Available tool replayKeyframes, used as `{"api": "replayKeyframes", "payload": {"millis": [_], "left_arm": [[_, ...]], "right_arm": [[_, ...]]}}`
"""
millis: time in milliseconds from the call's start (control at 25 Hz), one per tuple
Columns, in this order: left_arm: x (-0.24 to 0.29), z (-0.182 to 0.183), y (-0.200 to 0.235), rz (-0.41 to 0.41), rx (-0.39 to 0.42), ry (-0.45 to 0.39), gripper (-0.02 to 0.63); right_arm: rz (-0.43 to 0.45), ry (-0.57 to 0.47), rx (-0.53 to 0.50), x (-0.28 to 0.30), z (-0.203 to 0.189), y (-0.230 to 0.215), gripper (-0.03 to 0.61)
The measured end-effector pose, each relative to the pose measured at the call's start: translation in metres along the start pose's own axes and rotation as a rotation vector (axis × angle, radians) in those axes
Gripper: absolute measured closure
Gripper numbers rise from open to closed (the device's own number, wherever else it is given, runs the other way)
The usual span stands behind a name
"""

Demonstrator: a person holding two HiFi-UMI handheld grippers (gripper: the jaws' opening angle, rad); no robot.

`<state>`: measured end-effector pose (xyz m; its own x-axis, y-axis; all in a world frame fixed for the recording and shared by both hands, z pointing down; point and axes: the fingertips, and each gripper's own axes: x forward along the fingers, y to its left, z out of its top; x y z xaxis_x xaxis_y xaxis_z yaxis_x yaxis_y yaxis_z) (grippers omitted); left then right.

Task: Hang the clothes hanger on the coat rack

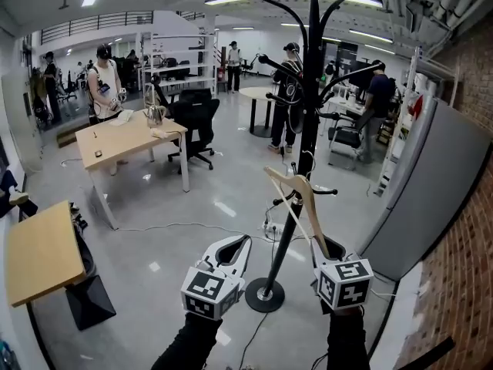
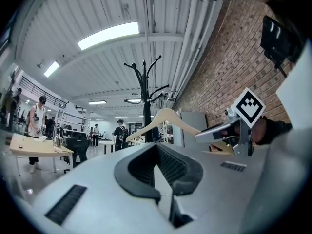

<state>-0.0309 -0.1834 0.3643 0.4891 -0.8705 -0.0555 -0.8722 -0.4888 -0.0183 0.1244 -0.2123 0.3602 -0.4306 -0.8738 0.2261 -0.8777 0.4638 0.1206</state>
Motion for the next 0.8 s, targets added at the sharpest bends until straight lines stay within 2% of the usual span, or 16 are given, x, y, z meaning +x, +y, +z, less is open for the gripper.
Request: {"api": "replayKeyframes", "payload": {"millis": [400, 560, 800], "left_arm": [[0.044, -0.016, 0.013, 0.045, 0.009, 0.017, 0.607], [0.060, -0.019, 0.016, 0.033, 0.006, 0.025, 0.607], [0.085, -0.022, 0.044, 0.009, -0.018, 0.039, 0.607]], "right_arm": [[0.038, 0.015, -0.003, 0.046, -0.006, -0.031, 0.518], [0.041, 0.010, -0.003, 0.062, -0.004, -0.039, 0.518], [0.032, 0.020, 0.000, 0.095, 0.008, -0.039, 0.518]]}}
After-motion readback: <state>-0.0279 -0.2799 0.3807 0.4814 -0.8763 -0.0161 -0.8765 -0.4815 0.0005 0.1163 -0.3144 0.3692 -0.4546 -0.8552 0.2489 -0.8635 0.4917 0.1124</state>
